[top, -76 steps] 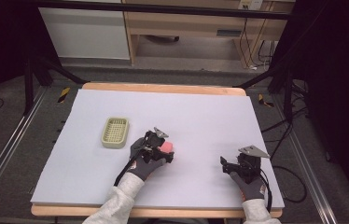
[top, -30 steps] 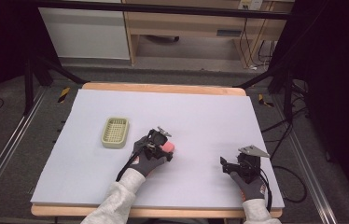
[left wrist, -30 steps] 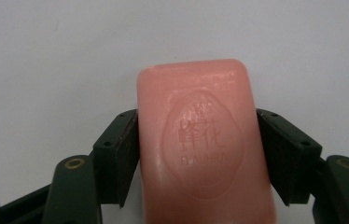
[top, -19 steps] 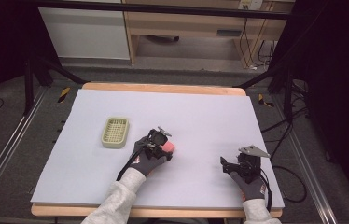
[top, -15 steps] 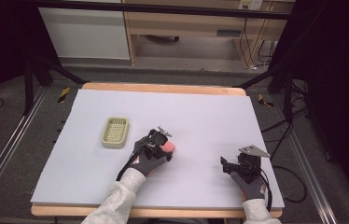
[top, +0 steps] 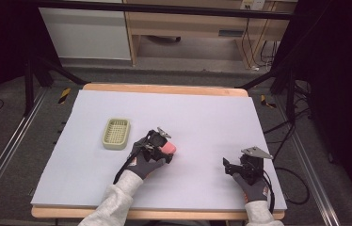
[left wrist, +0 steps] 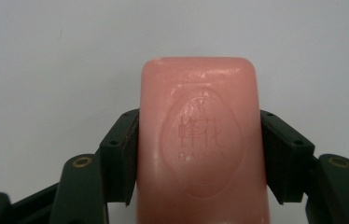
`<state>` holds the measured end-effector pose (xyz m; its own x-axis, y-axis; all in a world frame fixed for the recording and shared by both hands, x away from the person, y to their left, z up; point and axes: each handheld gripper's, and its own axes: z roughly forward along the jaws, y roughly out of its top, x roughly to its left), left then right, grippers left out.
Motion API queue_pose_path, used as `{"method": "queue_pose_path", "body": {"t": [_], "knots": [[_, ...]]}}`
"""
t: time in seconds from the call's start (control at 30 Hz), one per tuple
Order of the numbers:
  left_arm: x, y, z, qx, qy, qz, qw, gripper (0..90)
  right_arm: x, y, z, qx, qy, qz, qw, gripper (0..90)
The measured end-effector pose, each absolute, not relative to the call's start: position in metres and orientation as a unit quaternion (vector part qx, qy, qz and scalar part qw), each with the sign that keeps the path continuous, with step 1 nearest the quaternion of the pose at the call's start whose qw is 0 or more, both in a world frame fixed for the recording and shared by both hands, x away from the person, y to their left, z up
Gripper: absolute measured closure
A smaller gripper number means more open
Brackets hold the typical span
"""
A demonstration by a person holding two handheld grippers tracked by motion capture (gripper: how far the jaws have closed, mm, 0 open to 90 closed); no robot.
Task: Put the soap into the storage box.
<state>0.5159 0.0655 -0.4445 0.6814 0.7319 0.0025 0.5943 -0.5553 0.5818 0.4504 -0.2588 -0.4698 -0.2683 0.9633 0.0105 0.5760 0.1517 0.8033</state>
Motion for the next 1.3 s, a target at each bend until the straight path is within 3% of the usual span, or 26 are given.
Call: {"method": "queue_pose_path", "body": {"t": [1.3], "knots": [[0.506,0.134,-0.406,0.846,0.405,0.147,0.314,37.1,0.450,-0.259,-0.470,0.543,0.710,0.357,0.273,10.3]]}}
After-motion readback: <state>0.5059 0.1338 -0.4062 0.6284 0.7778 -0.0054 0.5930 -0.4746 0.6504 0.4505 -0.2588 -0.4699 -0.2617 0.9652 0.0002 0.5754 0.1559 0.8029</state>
